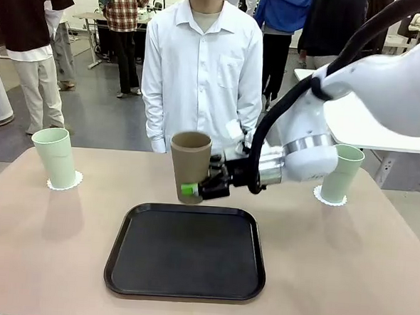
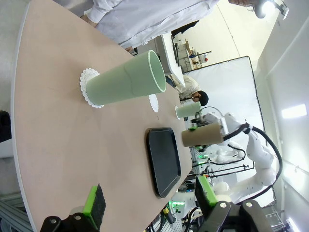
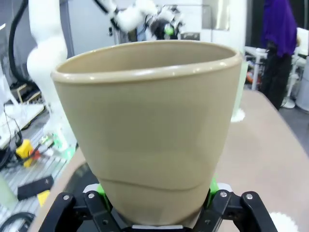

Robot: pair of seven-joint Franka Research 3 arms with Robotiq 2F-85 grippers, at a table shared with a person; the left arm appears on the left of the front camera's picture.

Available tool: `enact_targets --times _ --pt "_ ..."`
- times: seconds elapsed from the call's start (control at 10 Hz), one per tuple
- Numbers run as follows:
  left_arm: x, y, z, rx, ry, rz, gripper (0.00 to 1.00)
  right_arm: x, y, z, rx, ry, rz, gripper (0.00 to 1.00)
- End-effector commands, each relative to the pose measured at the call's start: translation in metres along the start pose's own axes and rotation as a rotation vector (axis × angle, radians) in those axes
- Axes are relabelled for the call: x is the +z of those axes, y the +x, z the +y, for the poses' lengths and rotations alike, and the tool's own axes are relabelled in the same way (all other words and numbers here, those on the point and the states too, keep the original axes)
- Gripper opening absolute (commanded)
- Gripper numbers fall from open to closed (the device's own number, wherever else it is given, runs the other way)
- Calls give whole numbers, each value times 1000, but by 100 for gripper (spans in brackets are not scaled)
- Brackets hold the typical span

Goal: Place coasters on the table and set cups on them.
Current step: Take one Reusable plastic cup from the Flat Tray and place it on a coaster set by the human.

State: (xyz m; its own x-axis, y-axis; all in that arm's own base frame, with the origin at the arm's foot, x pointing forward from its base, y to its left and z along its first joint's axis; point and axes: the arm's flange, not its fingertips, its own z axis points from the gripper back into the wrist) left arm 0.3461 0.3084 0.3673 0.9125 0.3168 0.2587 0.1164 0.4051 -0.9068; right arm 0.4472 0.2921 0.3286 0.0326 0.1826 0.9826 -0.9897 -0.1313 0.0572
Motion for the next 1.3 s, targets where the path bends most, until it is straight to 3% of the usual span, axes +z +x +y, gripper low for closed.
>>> enact_targets --times 0.0,0.3,0.4,0.7,0.8,1.2 --pt "1 -1 -2 -3 0 -4 100 18 50 18 -14 -74 -31 0" --pt "1 -1 -2 -3 0 -4 100 26 97 29 2 -106 24 0" --pt "1 -1 -2 -3 0 -4 100 29 88 18 18 -75 -17 0" --pt "1 -1 -2 -3 0 -4 100 29 88 18 18 -75 -17 0" --pt "1 -1 -2 -3 0 -4 100 31 93 21 11 -86 -6 81" --pt "1 -1 -2 -3 0 -4 100 43 46 -107 -111 -118 -43 81"
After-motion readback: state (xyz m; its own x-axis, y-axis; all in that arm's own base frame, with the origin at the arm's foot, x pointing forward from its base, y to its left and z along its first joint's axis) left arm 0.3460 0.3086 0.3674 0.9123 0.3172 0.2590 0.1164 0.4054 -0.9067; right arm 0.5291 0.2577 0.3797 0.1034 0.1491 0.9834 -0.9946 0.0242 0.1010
